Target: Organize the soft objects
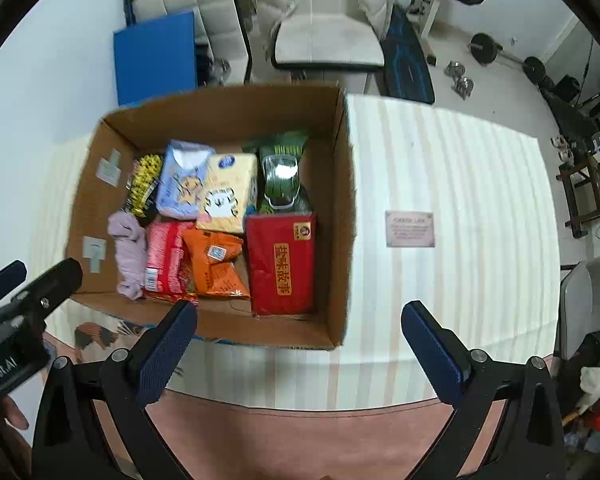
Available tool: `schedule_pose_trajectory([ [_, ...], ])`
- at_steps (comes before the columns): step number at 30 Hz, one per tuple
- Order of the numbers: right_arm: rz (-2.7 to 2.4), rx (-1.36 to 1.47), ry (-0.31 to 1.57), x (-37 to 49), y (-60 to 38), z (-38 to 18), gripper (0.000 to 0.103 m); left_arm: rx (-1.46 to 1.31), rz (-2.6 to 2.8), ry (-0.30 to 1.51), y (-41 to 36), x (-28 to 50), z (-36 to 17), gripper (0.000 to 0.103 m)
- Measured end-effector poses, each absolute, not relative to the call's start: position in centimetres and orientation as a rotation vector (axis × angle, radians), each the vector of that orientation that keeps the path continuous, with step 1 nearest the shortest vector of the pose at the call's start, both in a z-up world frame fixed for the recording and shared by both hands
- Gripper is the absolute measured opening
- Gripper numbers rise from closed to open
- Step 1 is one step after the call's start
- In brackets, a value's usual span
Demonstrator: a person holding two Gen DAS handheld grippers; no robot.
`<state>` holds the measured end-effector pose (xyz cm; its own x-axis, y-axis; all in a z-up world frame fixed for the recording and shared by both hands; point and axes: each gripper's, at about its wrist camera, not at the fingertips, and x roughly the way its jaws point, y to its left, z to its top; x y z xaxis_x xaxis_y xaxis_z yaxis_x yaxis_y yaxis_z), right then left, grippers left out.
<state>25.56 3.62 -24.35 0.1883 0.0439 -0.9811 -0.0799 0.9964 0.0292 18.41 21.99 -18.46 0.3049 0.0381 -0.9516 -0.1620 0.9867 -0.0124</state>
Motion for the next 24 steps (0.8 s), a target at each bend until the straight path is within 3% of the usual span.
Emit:
schedule_pose_trajectory([
  [24, 0.143, 0.012, 1.088, 10.7, -1.3, -6.5, 0.103, -0.071, 0.063, 1.028, 17.8, 6.4, -3.5, 0.094],
])
